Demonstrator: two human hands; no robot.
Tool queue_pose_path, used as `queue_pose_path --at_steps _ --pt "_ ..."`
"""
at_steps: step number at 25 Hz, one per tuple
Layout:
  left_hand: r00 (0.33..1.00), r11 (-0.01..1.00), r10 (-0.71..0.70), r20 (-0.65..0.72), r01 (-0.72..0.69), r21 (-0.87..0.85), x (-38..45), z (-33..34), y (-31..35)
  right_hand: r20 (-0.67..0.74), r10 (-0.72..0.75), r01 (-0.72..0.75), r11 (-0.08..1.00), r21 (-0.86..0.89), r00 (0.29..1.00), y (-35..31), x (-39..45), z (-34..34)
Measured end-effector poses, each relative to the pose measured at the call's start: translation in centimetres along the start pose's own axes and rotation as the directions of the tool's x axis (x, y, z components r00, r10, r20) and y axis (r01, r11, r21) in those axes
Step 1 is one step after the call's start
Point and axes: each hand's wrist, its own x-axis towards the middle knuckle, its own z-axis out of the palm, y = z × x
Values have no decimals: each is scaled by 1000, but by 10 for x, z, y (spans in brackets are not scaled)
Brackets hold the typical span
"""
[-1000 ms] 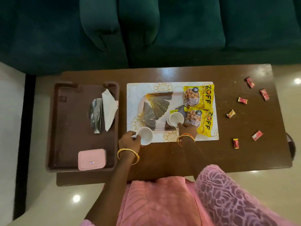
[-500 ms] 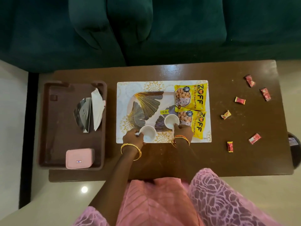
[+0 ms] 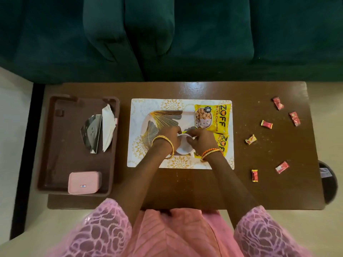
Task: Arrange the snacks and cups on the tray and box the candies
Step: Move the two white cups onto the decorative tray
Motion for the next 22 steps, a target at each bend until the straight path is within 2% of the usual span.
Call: queue_pose_path --at_steps 2,4,5,6,8,10,12,15,22 --pt "998 974 -24 -63 9 -226 11 4 2 -140 59 -61 998 -9 988 7 15 -4" --pt "975 859 -199 -101 124 -497 23 15 -9 -235 170 -155 984 82 957 18 32 -5" --pt "952 794 -299 -70 207 -572 28 25 -18 -258 216 -189 974 126 942 23 41 -4" --pt "930 751 -367 -6 292 -592 31 38 -27 -265 244 -210 966 152 933 29 49 -1" --pt "904 705 -397 155 409 -579 31 70 -40 -263 268 -231 959 161 927 39 66 7" --pt "900 636 -374 222 424 -645 27 97 -40 -264 276 -245 959 145 924 49 78 18" --pt "897 572 -400 187 404 -714 26 114 -39 -256 270 -247 962 116 928 55 82 26" --pt "893 538 -431 126 367 -759 29 122 -34 -239 264 -247 964 100 934 60 84 32" --pt "918 572 -378 119 332 -750 38 117 -30 -232 264 -256 964 66 936 56 90 32"
